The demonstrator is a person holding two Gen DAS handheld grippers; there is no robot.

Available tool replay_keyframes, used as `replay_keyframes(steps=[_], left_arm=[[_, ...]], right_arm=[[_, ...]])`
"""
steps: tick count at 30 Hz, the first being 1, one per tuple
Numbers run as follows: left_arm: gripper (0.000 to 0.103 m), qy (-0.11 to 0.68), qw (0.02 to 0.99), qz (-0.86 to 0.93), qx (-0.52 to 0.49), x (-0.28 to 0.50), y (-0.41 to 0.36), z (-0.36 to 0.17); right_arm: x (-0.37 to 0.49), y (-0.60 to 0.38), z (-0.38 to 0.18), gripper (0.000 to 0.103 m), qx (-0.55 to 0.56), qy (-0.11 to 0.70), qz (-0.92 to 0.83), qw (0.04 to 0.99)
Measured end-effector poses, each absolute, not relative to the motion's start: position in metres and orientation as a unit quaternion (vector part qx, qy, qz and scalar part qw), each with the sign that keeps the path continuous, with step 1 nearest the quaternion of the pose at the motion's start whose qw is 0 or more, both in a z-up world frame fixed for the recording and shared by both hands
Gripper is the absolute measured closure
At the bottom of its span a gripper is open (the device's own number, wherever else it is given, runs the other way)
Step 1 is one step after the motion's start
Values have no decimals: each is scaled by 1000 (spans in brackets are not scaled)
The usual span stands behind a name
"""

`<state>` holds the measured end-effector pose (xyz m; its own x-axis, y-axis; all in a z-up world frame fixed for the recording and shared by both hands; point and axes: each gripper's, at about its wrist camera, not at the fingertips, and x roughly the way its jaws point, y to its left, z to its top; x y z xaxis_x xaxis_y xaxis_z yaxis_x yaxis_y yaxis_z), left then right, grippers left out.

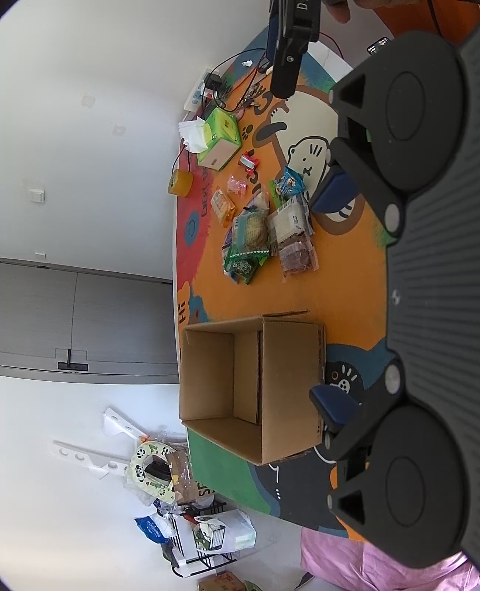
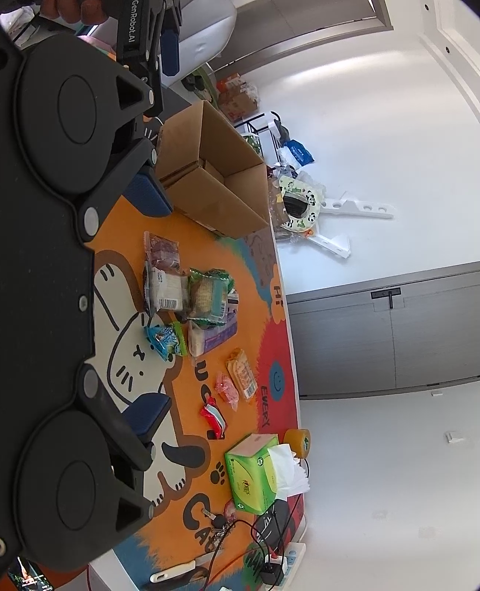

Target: Organize snacks

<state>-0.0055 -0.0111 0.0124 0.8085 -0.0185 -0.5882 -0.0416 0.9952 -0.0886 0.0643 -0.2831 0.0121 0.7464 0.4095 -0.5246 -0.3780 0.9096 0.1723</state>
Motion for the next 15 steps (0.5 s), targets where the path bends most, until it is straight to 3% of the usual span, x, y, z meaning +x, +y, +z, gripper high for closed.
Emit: replay_keyframes(steps=[15], left_arm=[[4,306,951,7,-52,-8,-7,13]], right_arm=[[64,-279,12,0,23,290,212,933]])
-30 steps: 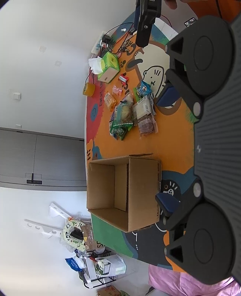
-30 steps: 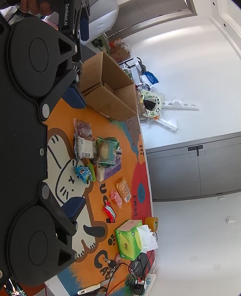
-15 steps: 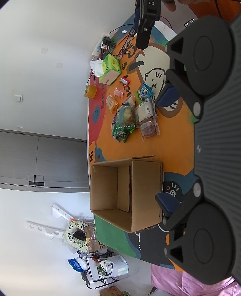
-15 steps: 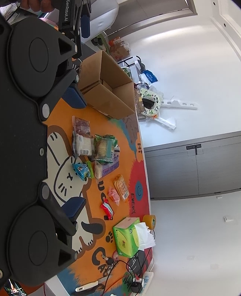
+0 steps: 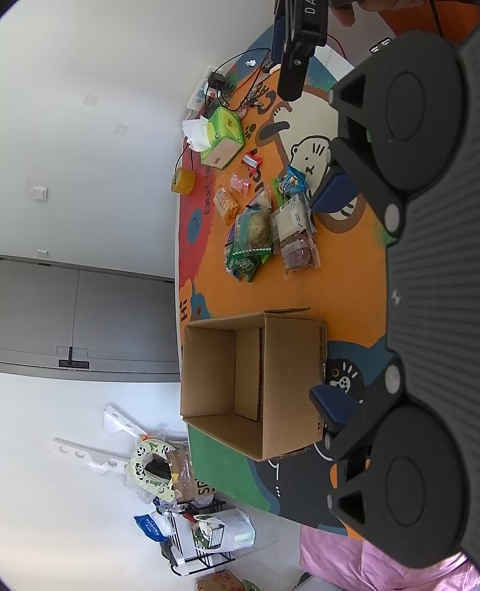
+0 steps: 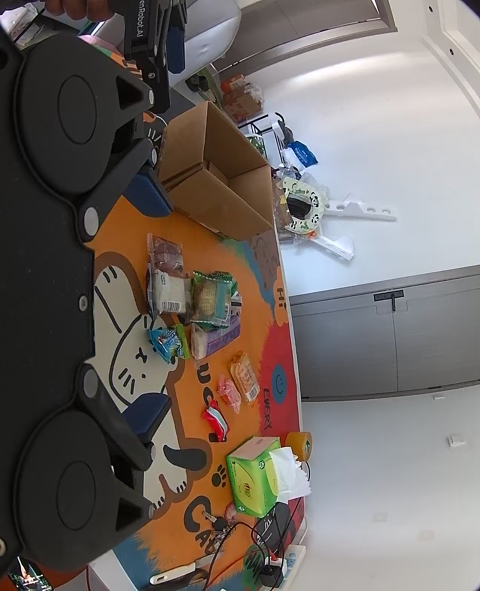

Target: Organize snacks

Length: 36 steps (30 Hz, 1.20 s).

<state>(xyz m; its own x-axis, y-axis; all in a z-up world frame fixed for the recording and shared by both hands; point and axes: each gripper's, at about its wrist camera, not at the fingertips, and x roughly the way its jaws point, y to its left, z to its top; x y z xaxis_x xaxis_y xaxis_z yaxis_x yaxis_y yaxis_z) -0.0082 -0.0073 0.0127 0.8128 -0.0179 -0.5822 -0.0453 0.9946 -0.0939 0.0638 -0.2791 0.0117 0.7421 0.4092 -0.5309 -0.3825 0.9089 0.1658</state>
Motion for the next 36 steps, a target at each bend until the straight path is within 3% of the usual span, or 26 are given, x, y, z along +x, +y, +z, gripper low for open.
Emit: replay_keyframes(steps=[36], left_arm=[[4,317,947,-1,-49,21,-17,-6]], right_arm=[[86,-286,-19,0,37,300,190,934]])
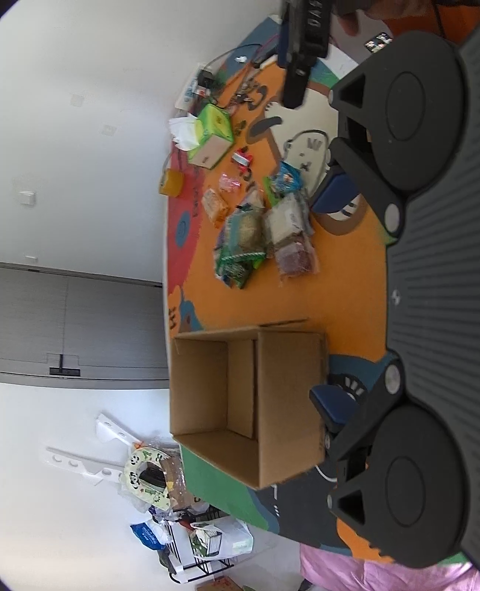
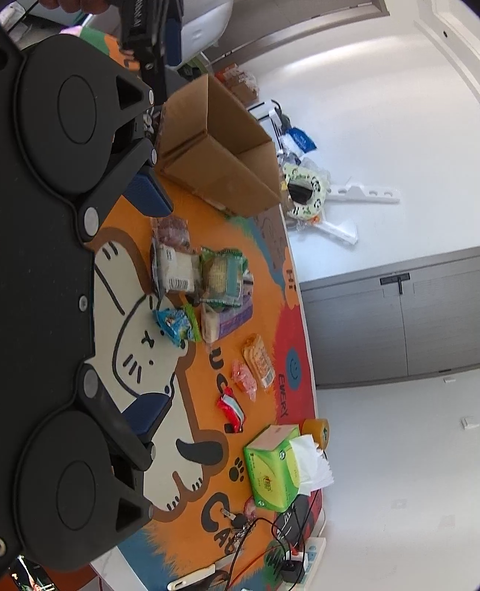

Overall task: Organize snacks
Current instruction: 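Grasp the brown cake pack with the left gripper while the right grasps the blue candy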

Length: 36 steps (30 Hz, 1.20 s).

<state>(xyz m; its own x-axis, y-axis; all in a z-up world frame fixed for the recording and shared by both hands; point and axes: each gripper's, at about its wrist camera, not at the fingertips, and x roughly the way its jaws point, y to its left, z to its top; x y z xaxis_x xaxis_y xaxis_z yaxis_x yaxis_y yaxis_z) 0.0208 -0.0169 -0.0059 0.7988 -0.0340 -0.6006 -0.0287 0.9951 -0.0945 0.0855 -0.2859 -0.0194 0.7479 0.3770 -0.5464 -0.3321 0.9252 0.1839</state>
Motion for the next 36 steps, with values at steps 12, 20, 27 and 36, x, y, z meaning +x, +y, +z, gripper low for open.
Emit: replay_keyframes(steps=[12,20,27,36], left_arm=[[4,316,947,-33,-51,59,-38,-25],[5,323,944,-45,-58,83,-55,-42],[11,330,940,-45,-69,100,-62,-57],[37,347,933,-37,-84,124,-59,-75]], right_arm=[[110,-294,-44,0,57,287,170,941],[123,-305,-61,1,73,283,167,942],[138,-311,-77,18,89,292,168,937],[160,-303,-92,31,102,312,189,925]])
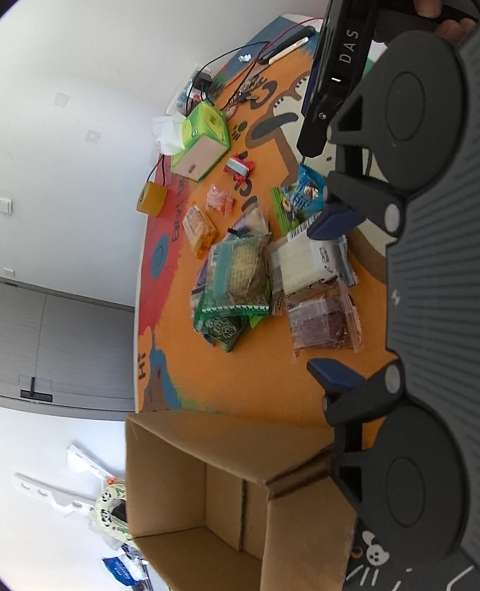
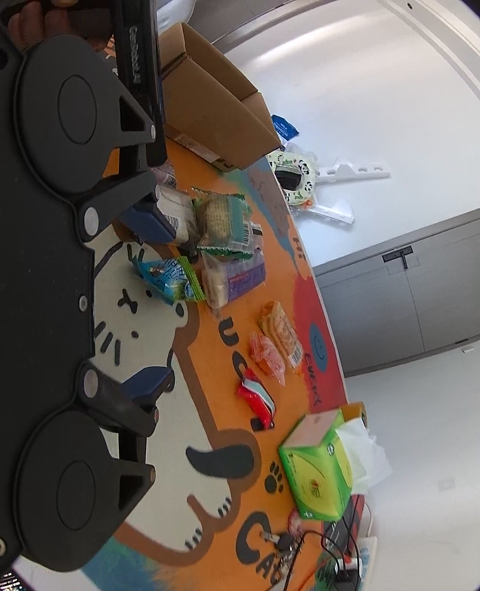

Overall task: Organize snacks
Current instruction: 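Grasp the brown cake pack with the left gripper while the right grasps the blue candy, then carry both snacks over the cardboard box and open both grippers to drop them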

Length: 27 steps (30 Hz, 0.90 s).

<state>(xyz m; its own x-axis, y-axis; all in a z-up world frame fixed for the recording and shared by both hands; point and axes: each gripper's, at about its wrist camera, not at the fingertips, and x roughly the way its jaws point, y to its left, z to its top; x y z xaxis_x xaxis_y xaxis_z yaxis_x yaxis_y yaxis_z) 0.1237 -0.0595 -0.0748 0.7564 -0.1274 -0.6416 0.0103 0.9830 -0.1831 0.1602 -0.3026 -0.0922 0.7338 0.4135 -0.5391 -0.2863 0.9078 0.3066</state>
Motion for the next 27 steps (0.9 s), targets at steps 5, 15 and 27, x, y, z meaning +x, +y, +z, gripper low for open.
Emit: replay_keyframes(steps=[5,15,27], left_arm=[[44,353,932,-22,-83,133,-59,-83],[51,359,929,1,-87,143,-50,-95],[69,346,935,8,-73,141,-65,-102]], right_arm=[[172,-293,-97,33,100,319,200,921],[192,-271,-105,39,89,329,211,916],[188,-267,-112,75,80,347,214,909]])
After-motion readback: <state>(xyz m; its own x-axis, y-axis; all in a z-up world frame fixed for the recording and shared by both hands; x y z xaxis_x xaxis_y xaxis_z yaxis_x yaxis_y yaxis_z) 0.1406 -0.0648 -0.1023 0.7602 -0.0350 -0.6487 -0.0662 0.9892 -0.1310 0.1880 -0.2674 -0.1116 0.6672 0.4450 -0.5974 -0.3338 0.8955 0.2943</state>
